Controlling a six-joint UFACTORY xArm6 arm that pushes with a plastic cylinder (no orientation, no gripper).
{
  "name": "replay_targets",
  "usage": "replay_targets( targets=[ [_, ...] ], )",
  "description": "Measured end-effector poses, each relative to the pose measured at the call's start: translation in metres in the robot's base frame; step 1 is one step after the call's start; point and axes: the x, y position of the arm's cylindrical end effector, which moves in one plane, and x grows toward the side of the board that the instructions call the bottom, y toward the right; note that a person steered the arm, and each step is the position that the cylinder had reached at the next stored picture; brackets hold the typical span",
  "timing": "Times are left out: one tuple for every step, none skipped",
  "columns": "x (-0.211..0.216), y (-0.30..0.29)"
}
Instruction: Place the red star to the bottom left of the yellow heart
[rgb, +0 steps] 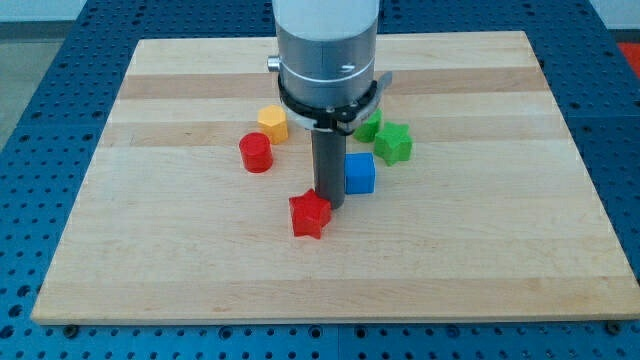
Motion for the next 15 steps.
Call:
replay_targets(
  targets=[
    [0.015, 0.000],
    [0.038, 0.000],
    [0.066, 0.000],
    [0.089, 0.000],
    [0.091, -0.006],
    [0.091, -0.019],
    [0.091, -0.020],
    [0.089, -0.020],
    [0.084, -0.020],
    [0.083, -0.020],
    [0.073, -0.020],
    [0.064, -0.024],
    [0.054, -0.033],
    [0.040, -0.040],
    [0.025, -0.047]
  ],
)
